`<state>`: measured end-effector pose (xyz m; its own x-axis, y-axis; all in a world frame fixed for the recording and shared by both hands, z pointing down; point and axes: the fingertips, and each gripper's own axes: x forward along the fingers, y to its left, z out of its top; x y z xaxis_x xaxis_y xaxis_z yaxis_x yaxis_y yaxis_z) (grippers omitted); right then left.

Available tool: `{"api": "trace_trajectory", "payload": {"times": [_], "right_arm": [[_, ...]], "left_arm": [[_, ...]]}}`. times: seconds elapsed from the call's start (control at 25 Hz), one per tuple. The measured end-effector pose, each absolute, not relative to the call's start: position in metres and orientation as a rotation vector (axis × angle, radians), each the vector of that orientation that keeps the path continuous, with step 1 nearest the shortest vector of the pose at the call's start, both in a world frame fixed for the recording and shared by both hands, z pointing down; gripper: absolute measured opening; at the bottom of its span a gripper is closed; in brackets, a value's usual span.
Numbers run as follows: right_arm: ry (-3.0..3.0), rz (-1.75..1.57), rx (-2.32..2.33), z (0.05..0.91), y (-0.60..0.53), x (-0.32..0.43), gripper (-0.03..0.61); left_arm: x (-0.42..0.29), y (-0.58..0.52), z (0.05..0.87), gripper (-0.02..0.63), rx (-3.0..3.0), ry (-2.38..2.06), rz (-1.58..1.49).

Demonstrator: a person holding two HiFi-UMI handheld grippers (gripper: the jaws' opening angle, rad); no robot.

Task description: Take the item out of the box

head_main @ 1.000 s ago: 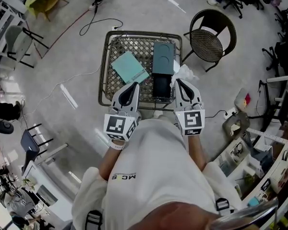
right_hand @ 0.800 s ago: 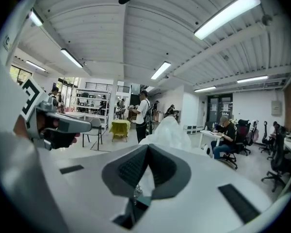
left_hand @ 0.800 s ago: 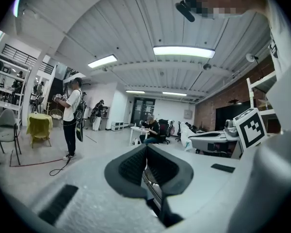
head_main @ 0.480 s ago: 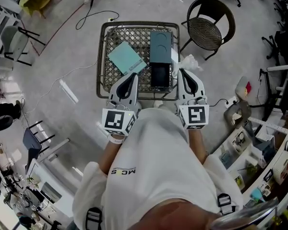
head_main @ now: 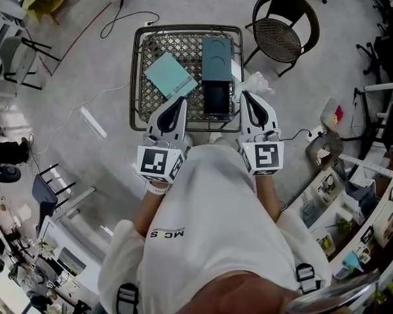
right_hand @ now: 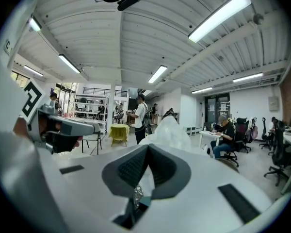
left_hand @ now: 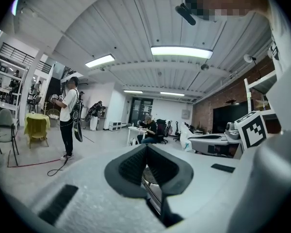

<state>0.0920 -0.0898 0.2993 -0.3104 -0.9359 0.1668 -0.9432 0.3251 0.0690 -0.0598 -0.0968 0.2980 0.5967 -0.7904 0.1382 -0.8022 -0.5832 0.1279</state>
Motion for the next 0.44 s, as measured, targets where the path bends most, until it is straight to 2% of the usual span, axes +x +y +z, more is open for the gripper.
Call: {"api": "trace_trajectory", "payload": {"times": [0.44], "right_arm": [[-2.406, 0.025, 1.739, 0.295, -0.095, 0.084, 0.015]], "left_arm": [[-0.077, -0.100, 0.294, 0.027, 2.640, -1.356, 0.098]]}}
